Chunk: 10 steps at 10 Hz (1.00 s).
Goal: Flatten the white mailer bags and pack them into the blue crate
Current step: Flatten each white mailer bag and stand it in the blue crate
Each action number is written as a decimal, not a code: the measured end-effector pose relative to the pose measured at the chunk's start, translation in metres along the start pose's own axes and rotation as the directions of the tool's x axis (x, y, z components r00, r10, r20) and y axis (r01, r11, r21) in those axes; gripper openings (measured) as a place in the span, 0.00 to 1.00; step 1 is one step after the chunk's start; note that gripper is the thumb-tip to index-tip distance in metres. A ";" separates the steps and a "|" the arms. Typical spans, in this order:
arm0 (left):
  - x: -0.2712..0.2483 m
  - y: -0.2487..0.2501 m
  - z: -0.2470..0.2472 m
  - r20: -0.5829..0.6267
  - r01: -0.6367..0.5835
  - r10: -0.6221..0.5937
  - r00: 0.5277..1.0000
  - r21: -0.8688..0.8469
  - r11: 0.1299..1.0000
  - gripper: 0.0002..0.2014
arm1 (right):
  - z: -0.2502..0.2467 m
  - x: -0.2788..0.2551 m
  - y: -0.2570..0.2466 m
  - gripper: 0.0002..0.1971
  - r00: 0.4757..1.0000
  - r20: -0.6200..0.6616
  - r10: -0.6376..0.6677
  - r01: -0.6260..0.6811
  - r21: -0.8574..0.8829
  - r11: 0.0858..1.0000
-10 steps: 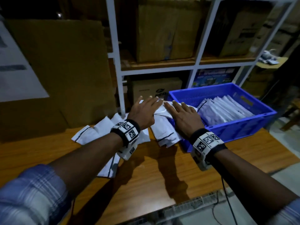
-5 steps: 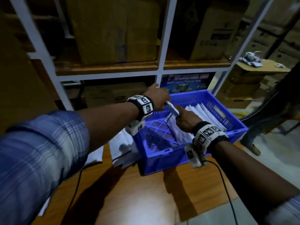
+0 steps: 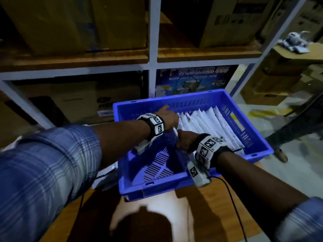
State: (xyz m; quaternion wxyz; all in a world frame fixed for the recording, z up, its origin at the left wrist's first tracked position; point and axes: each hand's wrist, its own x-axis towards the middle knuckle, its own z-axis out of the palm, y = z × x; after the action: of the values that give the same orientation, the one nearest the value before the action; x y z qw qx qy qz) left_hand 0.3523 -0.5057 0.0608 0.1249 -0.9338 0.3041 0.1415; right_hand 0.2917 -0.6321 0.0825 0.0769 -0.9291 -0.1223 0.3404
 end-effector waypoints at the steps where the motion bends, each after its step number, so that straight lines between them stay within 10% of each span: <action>1: 0.017 0.003 0.009 0.067 0.010 -0.009 0.998 -0.002 1.000 0.16 | -0.004 0.007 0.008 0.28 1.000 0.027 -0.006 0.006 -0.004 1.000; 4: 0.035 0.001 0.031 0.042 0.080 -0.075 0.996 -0.116 0.990 0.13 | -0.024 0.012 0.008 0.21 0.975 -0.189 -0.117 0.120 0.006 0.993; 8: 0.037 0.001 0.027 -0.231 0.114 -0.152 0.961 -0.170 0.979 0.27 | -0.014 0.032 0.018 0.20 0.991 0.126 -0.040 0.038 0.022 0.999; 10: 0.037 -0.004 0.027 0.081 0.127 -0.106 0.991 -0.312 0.941 0.06 | -0.016 0.031 0.012 0.21 0.986 0.140 -0.086 0.087 -0.003 0.996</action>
State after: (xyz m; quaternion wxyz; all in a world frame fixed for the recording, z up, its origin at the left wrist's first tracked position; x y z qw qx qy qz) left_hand 0.3780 -0.5135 0.0235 -0.0088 -0.9531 0.2175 0.2104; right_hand 0.3270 -0.6355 0.0726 0.0787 -0.8972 -0.1690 0.4003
